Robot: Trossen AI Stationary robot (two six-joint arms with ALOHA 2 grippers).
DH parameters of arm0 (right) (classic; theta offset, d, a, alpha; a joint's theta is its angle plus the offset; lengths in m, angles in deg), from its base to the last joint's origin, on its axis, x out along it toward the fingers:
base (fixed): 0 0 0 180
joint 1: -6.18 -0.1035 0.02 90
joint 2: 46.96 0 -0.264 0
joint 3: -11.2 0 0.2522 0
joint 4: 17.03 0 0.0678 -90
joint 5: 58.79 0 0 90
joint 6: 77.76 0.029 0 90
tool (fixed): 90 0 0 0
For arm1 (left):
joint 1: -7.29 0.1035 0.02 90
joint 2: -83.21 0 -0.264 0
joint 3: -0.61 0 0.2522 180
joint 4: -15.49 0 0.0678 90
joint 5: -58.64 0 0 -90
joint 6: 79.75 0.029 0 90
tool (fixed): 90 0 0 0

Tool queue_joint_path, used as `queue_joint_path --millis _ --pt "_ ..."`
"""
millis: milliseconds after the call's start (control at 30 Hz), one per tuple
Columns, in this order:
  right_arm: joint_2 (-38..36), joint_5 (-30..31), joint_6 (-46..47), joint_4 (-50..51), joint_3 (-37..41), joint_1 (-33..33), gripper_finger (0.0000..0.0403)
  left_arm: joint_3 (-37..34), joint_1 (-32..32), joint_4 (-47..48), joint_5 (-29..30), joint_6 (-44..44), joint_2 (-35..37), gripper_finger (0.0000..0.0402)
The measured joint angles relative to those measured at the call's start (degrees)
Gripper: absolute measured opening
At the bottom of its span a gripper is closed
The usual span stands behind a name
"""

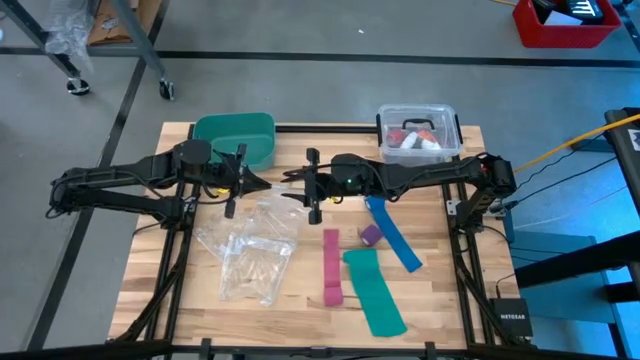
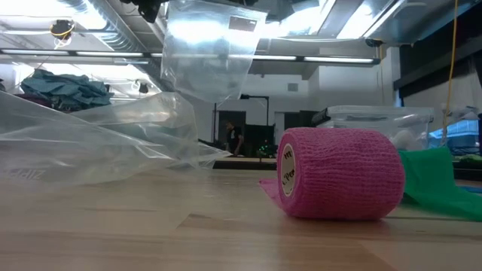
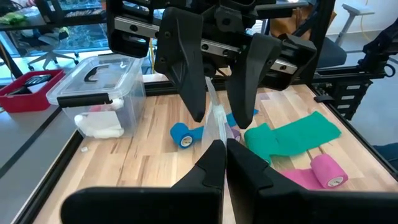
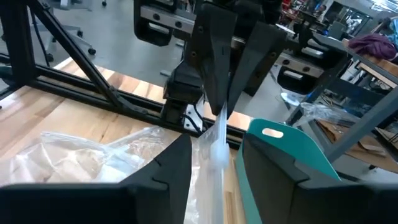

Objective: Roll bandage
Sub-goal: Open the bottom left transparent zip bag

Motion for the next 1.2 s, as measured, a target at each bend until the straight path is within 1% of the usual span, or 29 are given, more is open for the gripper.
queue_joint_path --millis 133,467,667,767,967,1200 --pt "0.0 0.0 0.0 0.0 0.0 0.0 0.0132 0.0 0.0 0.0 0.0 0.0 0.0 0.0" --pt "0.0 0.0 0.0 0.4 0.0 0.0 0.0065 0.0 0.0 0.0 0.0 0.0 0.0 0.0" --pt "0.0 0.0 0.0 1.4 0.0 0.0 0.0031 0.0 0.0 0.0 0.0 0.2 0.0 0.0" --pt "0.0 0.0 0.0 2.9 -0.1 0.0 0.0027 0.0 0.0 0.1 0.7 0.9 -0.1 0.0" --pt "0.0 0.0 -0.1 4.6 -0.1 0.0 0.0042 -0.1 0.0 0.1 1.0 1.7 -0.1 0.0" --pt "0.0 0.0 -0.1 6.2 -0.1 0.0 0.0032 -0.1 0.0 0.6 1.2 2.1 0.5 0.0"
